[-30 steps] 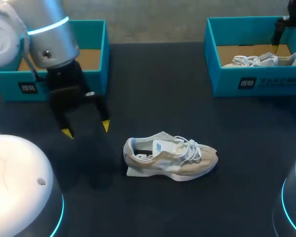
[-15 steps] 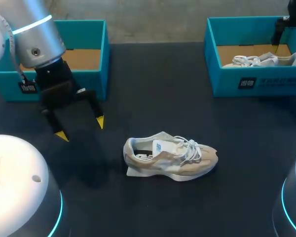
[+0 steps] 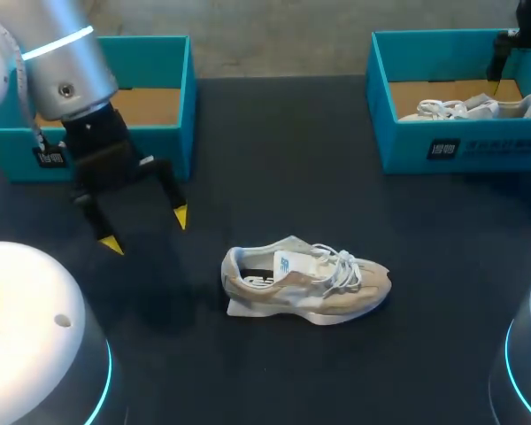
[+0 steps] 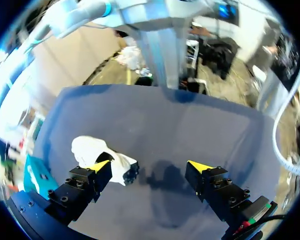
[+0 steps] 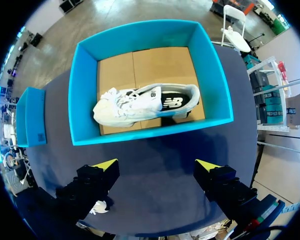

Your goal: Take the shoe out of the shoebox, open the shoe tongue, remove and reinsert the insole, then place the shoe into the shoebox

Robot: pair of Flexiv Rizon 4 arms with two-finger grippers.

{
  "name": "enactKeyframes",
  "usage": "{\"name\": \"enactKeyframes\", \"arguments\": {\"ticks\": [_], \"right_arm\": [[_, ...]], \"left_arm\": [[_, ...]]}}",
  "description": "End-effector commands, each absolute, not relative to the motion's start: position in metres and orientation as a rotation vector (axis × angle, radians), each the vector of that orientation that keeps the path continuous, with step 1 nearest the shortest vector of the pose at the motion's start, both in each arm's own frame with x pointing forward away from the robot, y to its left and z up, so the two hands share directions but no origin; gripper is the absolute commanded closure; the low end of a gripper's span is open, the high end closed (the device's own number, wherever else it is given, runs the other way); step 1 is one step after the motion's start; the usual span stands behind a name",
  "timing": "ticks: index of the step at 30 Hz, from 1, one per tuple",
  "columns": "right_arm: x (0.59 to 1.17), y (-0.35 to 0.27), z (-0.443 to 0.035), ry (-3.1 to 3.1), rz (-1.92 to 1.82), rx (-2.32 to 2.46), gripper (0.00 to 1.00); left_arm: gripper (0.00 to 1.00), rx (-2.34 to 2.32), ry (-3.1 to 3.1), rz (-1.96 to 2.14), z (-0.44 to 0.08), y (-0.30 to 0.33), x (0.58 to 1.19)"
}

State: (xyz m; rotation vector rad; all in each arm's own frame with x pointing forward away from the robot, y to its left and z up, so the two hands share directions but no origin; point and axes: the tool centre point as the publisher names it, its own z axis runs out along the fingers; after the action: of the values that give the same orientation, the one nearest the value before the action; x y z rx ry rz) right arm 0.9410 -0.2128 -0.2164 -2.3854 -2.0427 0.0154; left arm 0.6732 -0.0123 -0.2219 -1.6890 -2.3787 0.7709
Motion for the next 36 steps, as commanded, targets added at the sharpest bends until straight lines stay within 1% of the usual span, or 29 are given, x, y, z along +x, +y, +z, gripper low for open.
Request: {"name": "enactKeyframes", "arguments": {"ticks": [1,12,22,29,36], "right_arm": [[0.939,-0.212,-0.216,-2.042,0.013,-2.389,0.00],[0.939,-0.212,-0.216,-2.042,0.013,-2.389,0.00],[0.939,-0.212,-0.216,-2.042,0.013,-2.389,0.00],[0.939,-0.212,-0.216,-2.042,0.013,-2.389,0.00],[0.939,-0.212,-0.216,-2.042,0.013,-2.389,0.00]], "left_arm": [[0.00,-1.454,-2.485,0.865,-0.224,-0.007,0.685],[0.00,-0.963,-2.610,1.005,-0.232,0.011,0.700],[0.00,-0.550,-2.696,1.170,-0.260,0.022,0.709],[0.00,-0.390,-2.616,1.302,-0.281,0.026,0.716],[0.00,-0.221,-2.593,1.437,-0.289,0.029,0.715]]}}
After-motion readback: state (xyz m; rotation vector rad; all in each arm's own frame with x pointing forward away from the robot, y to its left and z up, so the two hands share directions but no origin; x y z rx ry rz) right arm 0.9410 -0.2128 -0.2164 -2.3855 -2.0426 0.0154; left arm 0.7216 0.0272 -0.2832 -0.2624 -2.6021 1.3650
